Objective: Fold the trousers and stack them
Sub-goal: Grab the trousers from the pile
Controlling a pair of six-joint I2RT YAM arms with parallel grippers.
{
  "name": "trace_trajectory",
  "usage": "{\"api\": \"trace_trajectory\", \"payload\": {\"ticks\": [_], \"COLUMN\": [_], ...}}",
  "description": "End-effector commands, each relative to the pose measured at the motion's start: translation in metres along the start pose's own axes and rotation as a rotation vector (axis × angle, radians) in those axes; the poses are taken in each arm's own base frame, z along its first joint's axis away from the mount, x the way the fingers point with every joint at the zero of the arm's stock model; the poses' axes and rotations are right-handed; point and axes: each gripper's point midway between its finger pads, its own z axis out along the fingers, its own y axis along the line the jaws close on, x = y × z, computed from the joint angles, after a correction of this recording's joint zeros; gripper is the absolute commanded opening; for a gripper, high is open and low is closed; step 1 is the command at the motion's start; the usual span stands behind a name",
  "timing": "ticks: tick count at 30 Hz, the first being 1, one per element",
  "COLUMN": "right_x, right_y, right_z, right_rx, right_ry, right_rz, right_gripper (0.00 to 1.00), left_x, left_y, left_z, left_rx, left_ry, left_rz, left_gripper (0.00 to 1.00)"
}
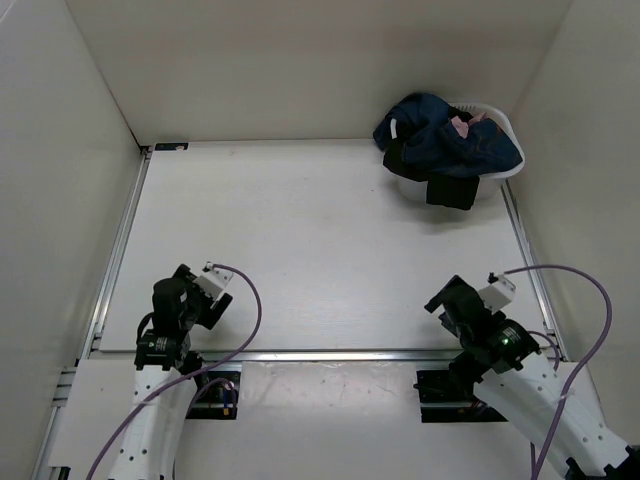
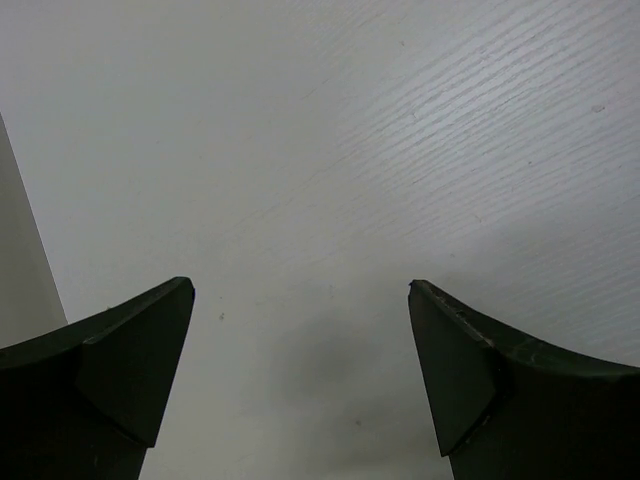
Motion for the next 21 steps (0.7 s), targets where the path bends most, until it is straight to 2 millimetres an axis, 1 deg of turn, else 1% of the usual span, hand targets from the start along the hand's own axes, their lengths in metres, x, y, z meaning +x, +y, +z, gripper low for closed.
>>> {"api": "trace_trajectory", "payload": {"ticks": [1,2,3,4,5,6,7,8,9,10,11,12,13,14,15,16,17,18,19,20,21], "right_x": [-0.042,-0.051,-0.073,-0.094,-0.114,-0.128,-0.177,-0.193,-0.212,-0.275,-0.279,-0.297,-0.346,-0.341,-0.352,-0.372,-0.364,-0.358,-0.343,-0.334,-0.334], "right_y": [0.041,0.049,0.076,0.089,0.101,0.118,0.160,0.177,0.198,0.224,0.244,0.257,0.274,0.283,0.285,0.279,0.274,0.270,0.265,0.266,0.263], "right_z": [-0.019,-0.023,-0.033,-0.039,-0.046,-0.037,-0.065,-0.041,-0.037,-0.057,-0.011,0.002,-0.019,0.038,0.050,0.062,0.096,0.116,0.146,0.156,0.162], "right_rx": [-0.080,-0.091,-0.111,-0.096,-0.073,0.000,-0.048,0.051,0.043,0.007,0.035,0.005,-0.102,-0.082,-0.091,-0.090,-0.081,-0.114,-0.126,-0.145,-0.148], "right_ry": [-0.087,-0.103,-0.132,-0.180,-0.220,-0.225,-0.318,-0.293,-0.291,-0.367,-0.283,-0.260,-0.291,-0.196,-0.191,-0.212,-0.162,-0.114,-0.080,-0.060,-0.057], "right_rz": [-0.093,-0.213,-0.253,-0.299,-0.408,-0.501,-0.478,-0.632,-0.651,-0.555,-0.586,-0.530,-0.425,-0.385,-0.334,-0.266,-0.238,-0.186,-0.169,-0.160,-0.154], "right_gripper": [0.99,0.99,0.99,0.99,0.99,0.99,0.99,0.99,0.99,0.99,0.99,0.99,0.99,0.99,0.99,0.99,0.99,0.99,0.99,0.99,0.99], "left_x": [-0.017,-0.025,-0.039,-0.047,-0.055,-0.069,-0.077,-0.087,-0.105,-0.114,-0.124,-0.133,-0.147,-0.152,-0.158,-0.162,-0.164,-0.165,-0.160,-0.160,-0.161], "left_y": [0.006,0.008,0.015,0.018,0.022,0.028,0.032,0.033,0.043,0.045,0.048,0.048,0.055,0.057,0.058,0.063,0.061,0.059,0.054,0.052,0.050], "left_z": [-0.004,-0.005,-0.009,-0.011,-0.011,-0.011,-0.011,-0.010,-0.011,-0.011,-0.010,-0.009,-0.004,-0.001,0.003,0.013,0.017,0.021,0.029,0.031,0.031], "left_rx": [0.004,0.017,0.022,0.032,0.043,0.067,0.080,0.101,0.111,0.126,0.140,0.165,0.181,0.195,0.212,0.227,0.249,0.270,0.298,0.312,0.321], "left_ry": [-0.043,-0.065,-0.084,-0.095,-0.103,-0.106,-0.110,-0.127,-0.145,-0.161,-0.175,-0.192,-0.195,-0.193,-0.195,-0.175,-0.172,-0.172,-0.152,-0.151,-0.160], "left_rz": [-0.005,0.024,0.037,0.048,0.076,0.084,0.083,0.093,0.094,0.095,0.096,0.078,0.077,0.050,0.039,0.033,0.029,0.025,0.017,0.013,0.023], "left_gripper": [1.00,1.00,1.00,1.00,1.00,1.00,1.00,1.00,1.00,1.00,1.00,1.00,1.00,1.00,1.00,1.00,1.00,1.00,1.00,1.00,1.00]}}
